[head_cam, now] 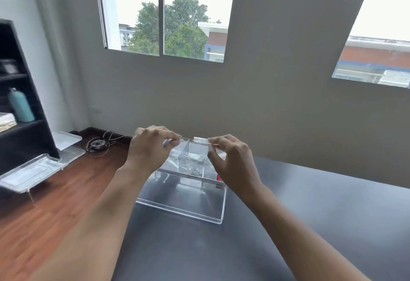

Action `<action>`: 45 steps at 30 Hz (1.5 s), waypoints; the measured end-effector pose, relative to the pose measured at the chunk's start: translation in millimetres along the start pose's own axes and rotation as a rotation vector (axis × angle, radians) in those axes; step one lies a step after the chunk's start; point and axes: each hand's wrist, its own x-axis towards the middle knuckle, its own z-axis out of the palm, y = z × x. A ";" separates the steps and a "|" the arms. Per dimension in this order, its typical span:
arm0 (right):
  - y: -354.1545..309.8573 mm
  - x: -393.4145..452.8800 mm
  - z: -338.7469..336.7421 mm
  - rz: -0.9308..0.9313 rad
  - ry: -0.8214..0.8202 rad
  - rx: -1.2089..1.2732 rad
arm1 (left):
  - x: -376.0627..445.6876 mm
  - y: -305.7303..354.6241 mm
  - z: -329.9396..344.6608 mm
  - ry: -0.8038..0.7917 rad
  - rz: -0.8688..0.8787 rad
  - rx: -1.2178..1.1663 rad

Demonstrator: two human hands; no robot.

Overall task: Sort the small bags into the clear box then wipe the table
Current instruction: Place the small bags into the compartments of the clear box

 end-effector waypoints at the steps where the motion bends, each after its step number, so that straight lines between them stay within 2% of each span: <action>1: -0.1 2.9 7.7 -0.013 -0.037 -0.027 | -0.5 -1.1 1.4 -0.014 -0.004 0.010; 7: 12.1 5.9 34.0 -0.075 -0.285 -0.195 | -2.8 -1.0 7.6 -0.016 -0.089 0.162; 13: 4.6 0.0 35.7 -0.180 -0.435 -0.534 | 0.8 -1.9 8.0 -0.201 -0.136 0.305; 19: -2.5 5.6 30.2 -0.095 -0.522 -0.481 | -3.8 1.9 10.6 -0.352 -0.173 0.340; 24: -3.0 8.3 29.4 -0.066 -0.597 -0.458 | -8.9 6.1 11.9 -0.244 -0.035 0.220; 28: -3.6 9.1 28.5 -0.056 -0.641 -0.429 | -11.5 11.7 13.3 -0.318 -0.020 0.143; 30: -1.7 7.8 26.7 -0.070 -0.590 -0.391 | -12.2 12.3 12.6 -0.345 -0.040 0.140; 34: 3.4 -4.7 26.3 -0.003 -0.195 -0.476 | -13.2 13.4 11.9 -0.358 -0.068 0.187; 35: 3.3 -9.0 25.7 0.032 -0.152 -0.549 | -13.3 13.1 12.8 -0.354 -0.074 0.200; 38: 4.1 -18.7 20.8 0.075 -0.219 -0.699 | -13.0 12.3 15.2 -0.339 -0.081 0.200; 41: 2.6 -14.0 12.9 0.051 -0.339 -0.760 | -13.6 10.1 15.0 -0.362 -0.075 0.187; 45: 0.3 -6.8 12.7 -0.017 -0.414 -0.758 | -13.2 10.1 12.2 -0.387 -0.079 0.182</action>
